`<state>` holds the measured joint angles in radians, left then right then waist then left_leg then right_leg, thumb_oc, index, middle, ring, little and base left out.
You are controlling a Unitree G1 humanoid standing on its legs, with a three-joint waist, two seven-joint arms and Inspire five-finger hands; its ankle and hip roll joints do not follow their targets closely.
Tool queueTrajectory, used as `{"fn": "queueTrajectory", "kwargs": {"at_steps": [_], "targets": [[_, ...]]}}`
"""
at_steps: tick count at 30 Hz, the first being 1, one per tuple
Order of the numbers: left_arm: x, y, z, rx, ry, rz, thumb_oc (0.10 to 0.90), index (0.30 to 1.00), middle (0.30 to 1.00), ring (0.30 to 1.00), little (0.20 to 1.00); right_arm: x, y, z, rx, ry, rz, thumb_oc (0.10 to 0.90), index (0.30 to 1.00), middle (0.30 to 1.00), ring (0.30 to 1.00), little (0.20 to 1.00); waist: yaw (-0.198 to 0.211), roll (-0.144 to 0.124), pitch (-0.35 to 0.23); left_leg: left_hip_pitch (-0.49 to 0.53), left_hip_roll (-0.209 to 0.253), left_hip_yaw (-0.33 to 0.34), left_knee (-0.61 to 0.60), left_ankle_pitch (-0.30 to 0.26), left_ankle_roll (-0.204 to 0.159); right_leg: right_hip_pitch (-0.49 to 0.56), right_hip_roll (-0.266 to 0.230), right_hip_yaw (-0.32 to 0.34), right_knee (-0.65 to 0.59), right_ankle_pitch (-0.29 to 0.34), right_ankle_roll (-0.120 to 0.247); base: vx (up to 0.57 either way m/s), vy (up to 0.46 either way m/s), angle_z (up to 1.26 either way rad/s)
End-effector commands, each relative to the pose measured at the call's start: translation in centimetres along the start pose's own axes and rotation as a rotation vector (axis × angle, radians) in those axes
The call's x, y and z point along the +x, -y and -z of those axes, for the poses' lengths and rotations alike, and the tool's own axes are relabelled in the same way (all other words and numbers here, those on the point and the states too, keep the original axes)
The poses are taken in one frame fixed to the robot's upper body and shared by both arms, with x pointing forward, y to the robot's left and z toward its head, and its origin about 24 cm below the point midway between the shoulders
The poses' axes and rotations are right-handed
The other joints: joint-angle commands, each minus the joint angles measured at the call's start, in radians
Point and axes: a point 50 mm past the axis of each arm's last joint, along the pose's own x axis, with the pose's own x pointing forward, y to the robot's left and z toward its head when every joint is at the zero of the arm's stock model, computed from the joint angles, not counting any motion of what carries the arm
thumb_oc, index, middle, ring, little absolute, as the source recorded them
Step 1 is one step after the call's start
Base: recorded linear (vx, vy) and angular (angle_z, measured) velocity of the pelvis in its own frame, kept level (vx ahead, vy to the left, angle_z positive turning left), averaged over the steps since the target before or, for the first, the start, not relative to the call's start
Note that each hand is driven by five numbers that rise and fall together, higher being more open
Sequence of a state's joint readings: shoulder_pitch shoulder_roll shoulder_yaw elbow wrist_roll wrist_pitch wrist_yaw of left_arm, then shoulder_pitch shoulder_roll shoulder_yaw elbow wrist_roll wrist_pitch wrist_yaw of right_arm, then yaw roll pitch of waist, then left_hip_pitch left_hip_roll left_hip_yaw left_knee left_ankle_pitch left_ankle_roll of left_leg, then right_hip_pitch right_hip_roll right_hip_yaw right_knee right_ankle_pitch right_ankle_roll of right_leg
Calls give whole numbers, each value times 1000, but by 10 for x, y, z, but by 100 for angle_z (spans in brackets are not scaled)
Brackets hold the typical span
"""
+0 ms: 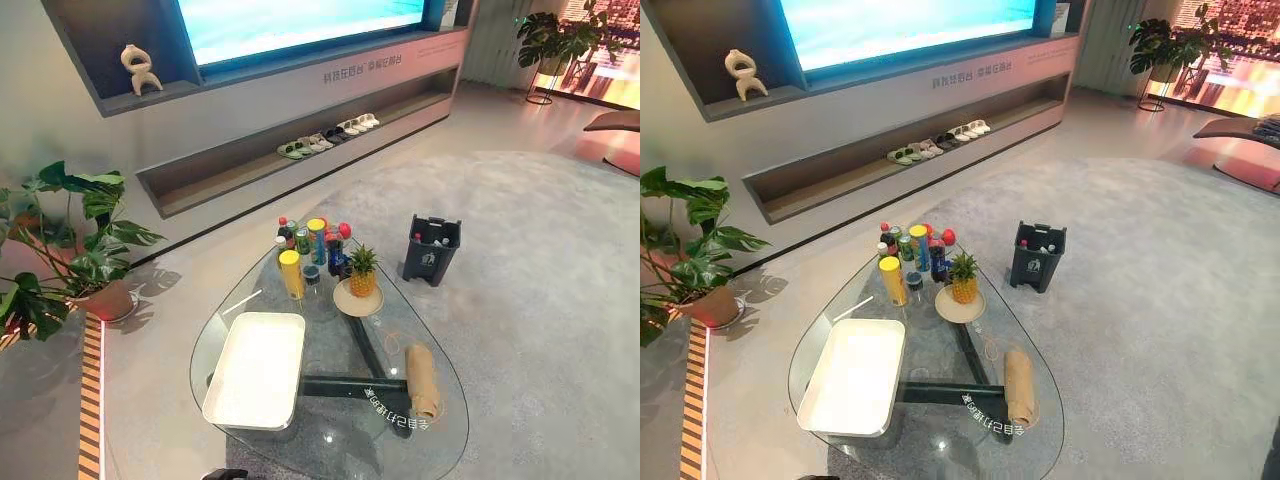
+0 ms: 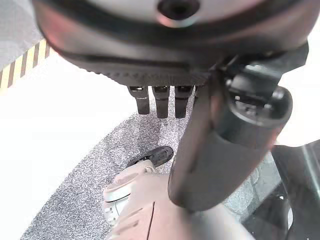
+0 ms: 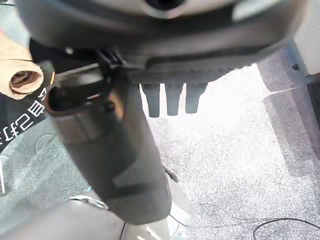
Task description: Wipe the table with a cloth and put it in the basket.
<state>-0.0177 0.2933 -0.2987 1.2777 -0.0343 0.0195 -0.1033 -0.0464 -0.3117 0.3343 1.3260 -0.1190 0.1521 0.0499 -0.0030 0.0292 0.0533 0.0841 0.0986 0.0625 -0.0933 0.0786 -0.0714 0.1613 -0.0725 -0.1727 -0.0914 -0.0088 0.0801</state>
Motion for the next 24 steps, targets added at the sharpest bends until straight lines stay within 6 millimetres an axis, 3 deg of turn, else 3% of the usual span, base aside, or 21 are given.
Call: {"fn": "queueTrajectory", "kwargs": {"at_steps": [1,24], "targets": [[2,-5,-34,62,70,4,800,900,900,900,900,-2,15,-23,-25,17,35,800,900,900,900,900,12,-32,36,46,-26,-1,6,-105,-6,-28,-52,32,9,28,59,-96,29,-50],[2,-11,-27,-24,51,-41,800,900,900,900,900,-1,16,-15,1,-21,49,800,900,900,900,900,12,-31,38,49,-27,-5,6,-104,-5,-24,-54,27,12,26,56,0,0,0]]}}
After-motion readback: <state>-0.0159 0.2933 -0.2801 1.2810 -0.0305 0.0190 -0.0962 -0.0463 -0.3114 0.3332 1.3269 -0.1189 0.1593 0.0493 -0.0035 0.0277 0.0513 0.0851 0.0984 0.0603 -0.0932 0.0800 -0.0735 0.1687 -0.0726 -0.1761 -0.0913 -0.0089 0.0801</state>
